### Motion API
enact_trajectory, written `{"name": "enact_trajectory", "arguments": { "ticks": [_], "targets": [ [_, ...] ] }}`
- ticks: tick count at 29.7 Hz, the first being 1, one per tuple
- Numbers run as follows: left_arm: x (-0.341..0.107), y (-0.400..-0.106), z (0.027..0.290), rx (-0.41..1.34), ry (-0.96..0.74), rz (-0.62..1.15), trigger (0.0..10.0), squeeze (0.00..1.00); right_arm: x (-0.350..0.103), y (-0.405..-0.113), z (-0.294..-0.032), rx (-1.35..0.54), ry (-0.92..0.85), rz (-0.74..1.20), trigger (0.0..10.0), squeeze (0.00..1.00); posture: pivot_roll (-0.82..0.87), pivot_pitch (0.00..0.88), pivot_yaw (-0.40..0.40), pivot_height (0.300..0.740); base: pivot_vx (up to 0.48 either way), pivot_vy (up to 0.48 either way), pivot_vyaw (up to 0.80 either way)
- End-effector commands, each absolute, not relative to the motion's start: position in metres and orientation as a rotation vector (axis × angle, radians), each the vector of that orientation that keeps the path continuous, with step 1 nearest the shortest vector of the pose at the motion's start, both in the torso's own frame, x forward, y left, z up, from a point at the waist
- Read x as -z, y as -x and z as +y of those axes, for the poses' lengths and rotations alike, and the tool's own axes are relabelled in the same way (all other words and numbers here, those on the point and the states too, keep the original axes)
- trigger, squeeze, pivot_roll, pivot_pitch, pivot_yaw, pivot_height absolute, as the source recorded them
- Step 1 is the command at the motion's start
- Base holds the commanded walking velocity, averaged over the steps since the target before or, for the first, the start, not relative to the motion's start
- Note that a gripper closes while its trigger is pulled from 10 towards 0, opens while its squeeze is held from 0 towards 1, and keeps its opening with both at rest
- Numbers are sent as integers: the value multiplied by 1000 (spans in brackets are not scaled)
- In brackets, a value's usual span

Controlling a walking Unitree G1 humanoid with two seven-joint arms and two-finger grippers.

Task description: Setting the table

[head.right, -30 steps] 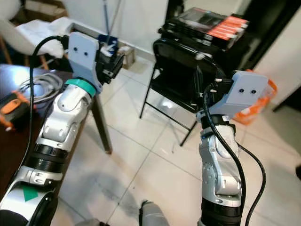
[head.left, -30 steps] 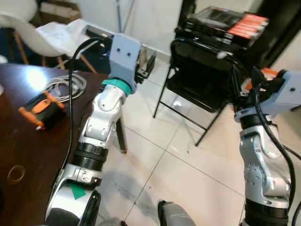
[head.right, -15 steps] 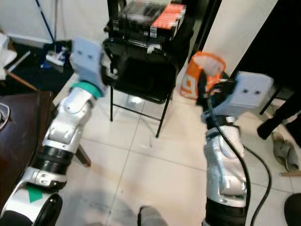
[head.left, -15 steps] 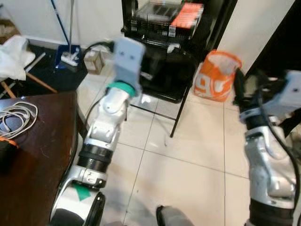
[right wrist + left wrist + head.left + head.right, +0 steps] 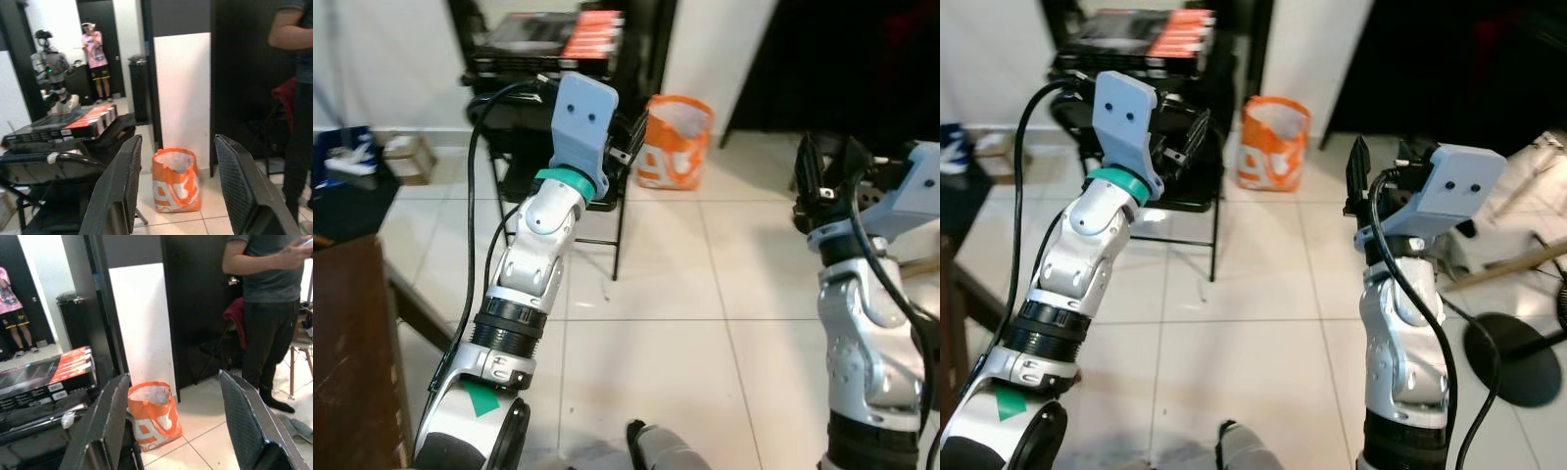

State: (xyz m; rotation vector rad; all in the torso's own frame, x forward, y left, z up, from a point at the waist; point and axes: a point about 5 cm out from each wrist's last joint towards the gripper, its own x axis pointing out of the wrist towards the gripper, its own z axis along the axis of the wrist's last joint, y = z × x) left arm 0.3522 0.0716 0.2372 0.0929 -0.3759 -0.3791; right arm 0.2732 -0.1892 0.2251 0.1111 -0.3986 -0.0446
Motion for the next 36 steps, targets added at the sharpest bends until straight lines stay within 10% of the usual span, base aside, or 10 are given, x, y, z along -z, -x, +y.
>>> {"name": "enact_trajectory", "arguments": {
  "ticks": [1,36],
  "targets": [
    [-234,-353,71,379,-94,-362,10000,0,-223,-273,-190,46,-112,-387,10000,0,-20,0,62,740,0,0,-800],
    [-233,-352,68,381,-86,-360,10000,0,-222,-272,-191,48,-112,-382,10000,0,-24,0,61,740,0,0,-800]
  ]
}}
